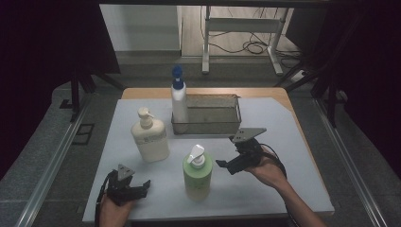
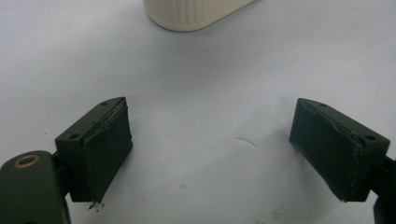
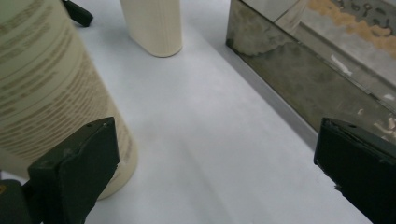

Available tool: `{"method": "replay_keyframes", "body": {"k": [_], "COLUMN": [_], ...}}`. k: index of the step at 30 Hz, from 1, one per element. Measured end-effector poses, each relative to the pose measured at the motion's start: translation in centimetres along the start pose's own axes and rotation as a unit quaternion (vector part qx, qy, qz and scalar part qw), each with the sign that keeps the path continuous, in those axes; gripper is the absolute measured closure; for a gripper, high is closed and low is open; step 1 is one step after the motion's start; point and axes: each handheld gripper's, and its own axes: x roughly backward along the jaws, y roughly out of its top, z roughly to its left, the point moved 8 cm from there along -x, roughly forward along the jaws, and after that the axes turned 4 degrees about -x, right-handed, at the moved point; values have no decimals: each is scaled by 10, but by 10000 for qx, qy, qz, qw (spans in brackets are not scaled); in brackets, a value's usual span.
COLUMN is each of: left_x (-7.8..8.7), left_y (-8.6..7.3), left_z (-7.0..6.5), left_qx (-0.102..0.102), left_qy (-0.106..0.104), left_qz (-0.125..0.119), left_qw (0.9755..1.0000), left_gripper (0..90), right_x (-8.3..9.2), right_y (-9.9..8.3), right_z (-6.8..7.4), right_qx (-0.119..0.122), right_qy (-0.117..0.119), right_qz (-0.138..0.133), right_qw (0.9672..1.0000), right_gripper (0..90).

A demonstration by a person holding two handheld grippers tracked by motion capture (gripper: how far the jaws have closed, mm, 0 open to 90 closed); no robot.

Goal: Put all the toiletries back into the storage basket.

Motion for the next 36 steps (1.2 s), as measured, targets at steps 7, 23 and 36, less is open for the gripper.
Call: {"method": "replay_keyframes", "body": {"k": [7,23,36], "left_x": [0,0,0], "left_y": [0,0,0], "left_z": [0,0,0], "left_qx": [-18,-1,0], "left_qy": [9,4,2], "left_qz": [1,1,12], "left_qw": [10000,10000,10000], "left_gripper": [125,125,125], "right_x": [6,16,8], "right_y": [-7,-5,5], "right_z": [12,50,73], "right_qx": [4,318,519], "right_qy": [201,538,807], "right_qz": [-5,134,118], "right_qw": [9998,9980,9953], "right_gripper": [1,14,1]}}
